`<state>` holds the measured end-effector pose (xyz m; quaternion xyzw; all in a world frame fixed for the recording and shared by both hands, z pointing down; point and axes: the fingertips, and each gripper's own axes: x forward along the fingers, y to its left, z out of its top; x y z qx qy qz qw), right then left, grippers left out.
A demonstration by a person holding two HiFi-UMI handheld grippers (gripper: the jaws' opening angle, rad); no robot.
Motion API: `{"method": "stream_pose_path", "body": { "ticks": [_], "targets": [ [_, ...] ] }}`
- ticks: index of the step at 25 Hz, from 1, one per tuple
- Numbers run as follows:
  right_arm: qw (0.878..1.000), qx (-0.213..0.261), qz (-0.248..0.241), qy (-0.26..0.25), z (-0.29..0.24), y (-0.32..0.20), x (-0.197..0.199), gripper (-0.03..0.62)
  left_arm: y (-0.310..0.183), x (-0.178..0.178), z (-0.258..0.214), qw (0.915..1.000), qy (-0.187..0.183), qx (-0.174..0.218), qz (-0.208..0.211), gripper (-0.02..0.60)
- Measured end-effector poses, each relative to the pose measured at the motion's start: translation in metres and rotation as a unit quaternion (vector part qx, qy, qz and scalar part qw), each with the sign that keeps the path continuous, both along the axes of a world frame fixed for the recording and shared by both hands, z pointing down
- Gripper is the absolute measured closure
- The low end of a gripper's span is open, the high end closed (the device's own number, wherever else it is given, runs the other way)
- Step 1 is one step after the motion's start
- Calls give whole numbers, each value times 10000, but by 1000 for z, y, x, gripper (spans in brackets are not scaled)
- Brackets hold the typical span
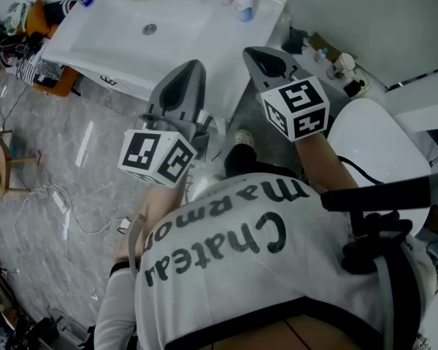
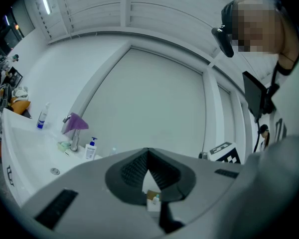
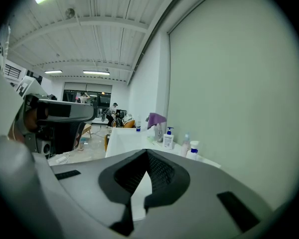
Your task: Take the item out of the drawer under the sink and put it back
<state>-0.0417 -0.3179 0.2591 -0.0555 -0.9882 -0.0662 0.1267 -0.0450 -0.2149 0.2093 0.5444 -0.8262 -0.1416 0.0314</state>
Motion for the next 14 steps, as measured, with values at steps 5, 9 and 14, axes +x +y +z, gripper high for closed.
{"method": "stream_pose_path", "body": {
  "ticks": [5,9,14],
  "targets": [
    [10000,12,87,-12,-4,-4,-1,583,1,-1,-3,10000,0,-30,-14,577],
    [9998,31,211,1,-1,-8,-1,585,4,-1,-2,10000,8,-45,-10,577],
    [9996,9,290,-19,0,-7,4,583,8,4,0,10000,-27,-42,20,577]
  ]
}}
